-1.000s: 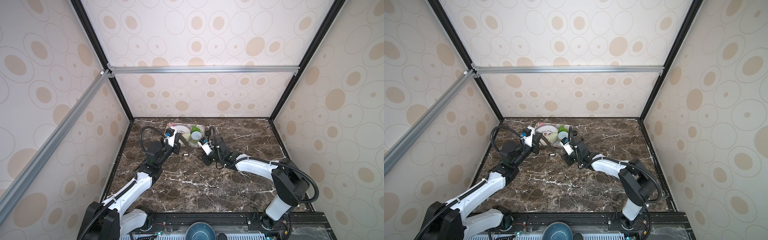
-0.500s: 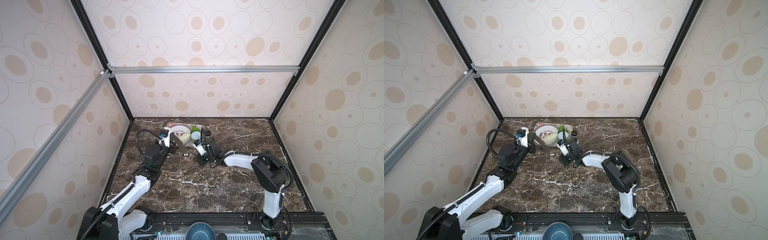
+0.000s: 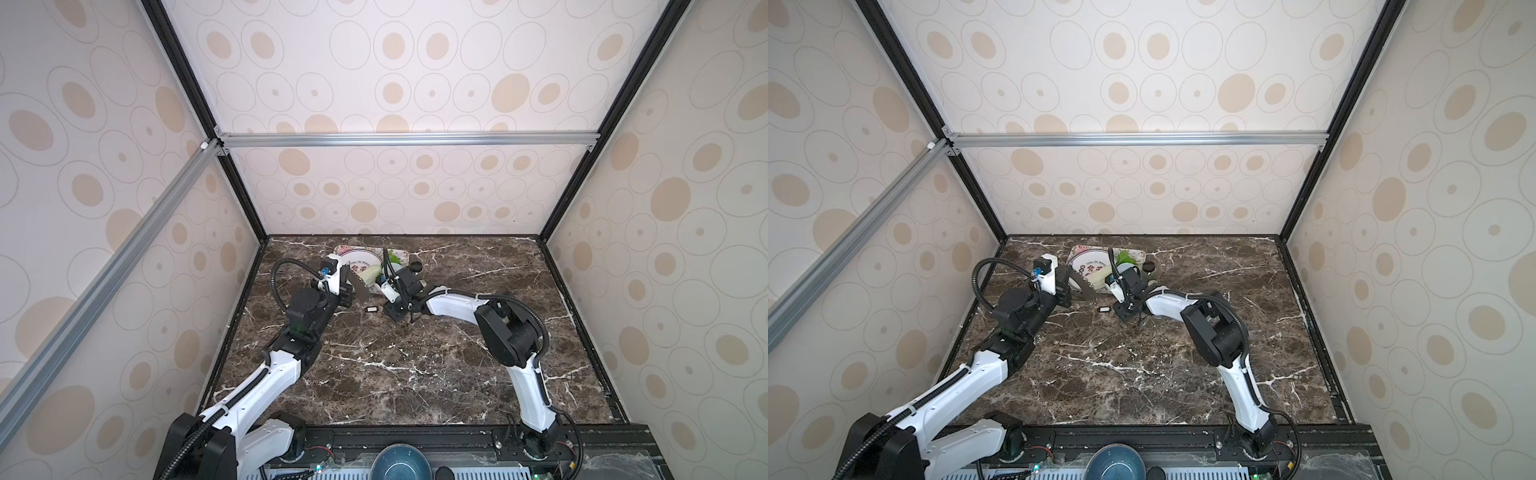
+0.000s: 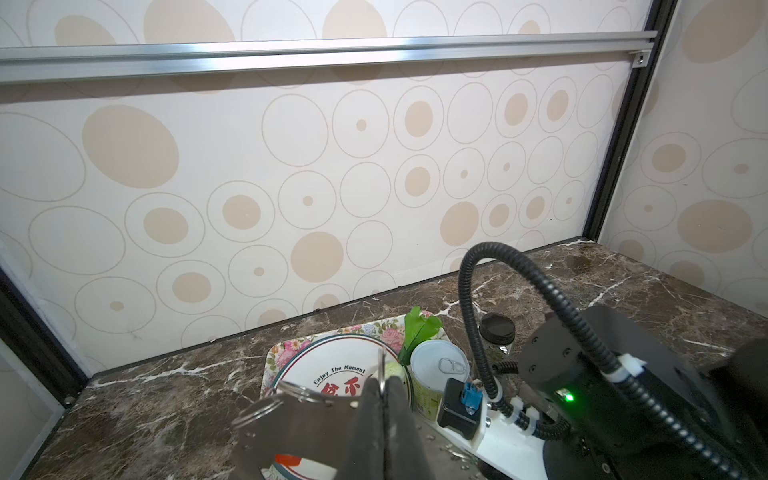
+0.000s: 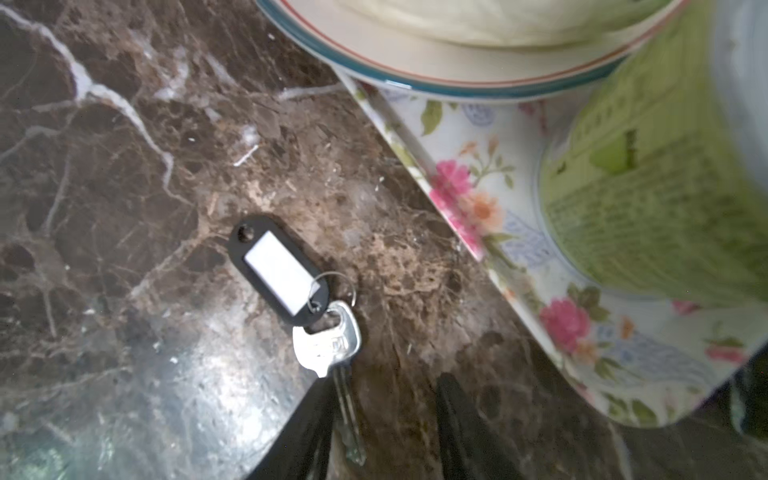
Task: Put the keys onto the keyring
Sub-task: 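Move the right gripper over the black-tagged key and lower toward its ring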
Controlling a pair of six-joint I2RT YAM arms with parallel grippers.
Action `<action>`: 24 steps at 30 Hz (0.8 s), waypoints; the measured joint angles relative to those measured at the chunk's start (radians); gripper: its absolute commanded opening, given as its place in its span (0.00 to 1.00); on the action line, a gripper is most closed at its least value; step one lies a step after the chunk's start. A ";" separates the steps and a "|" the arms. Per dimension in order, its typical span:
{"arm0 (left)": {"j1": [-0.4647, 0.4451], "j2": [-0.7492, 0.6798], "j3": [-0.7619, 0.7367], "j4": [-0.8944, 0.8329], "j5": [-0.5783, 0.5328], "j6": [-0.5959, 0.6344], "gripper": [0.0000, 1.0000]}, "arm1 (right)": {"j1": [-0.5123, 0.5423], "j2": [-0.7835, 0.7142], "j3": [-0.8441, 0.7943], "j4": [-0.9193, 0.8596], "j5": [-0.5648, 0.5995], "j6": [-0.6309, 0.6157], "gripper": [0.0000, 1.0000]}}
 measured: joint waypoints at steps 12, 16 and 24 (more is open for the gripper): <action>0.001 0.000 -0.002 0.000 0.022 -0.003 0.00 | -0.023 0.032 0.062 -0.076 -0.029 -0.066 0.06; 0.001 0.000 -0.002 0.001 0.024 -0.003 0.00 | -0.022 -0.025 -0.027 -0.047 -0.012 -0.064 0.00; 0.001 0.000 -0.002 0.001 0.027 -0.004 0.00 | -0.027 -0.129 -0.194 0.011 -0.016 -0.027 0.00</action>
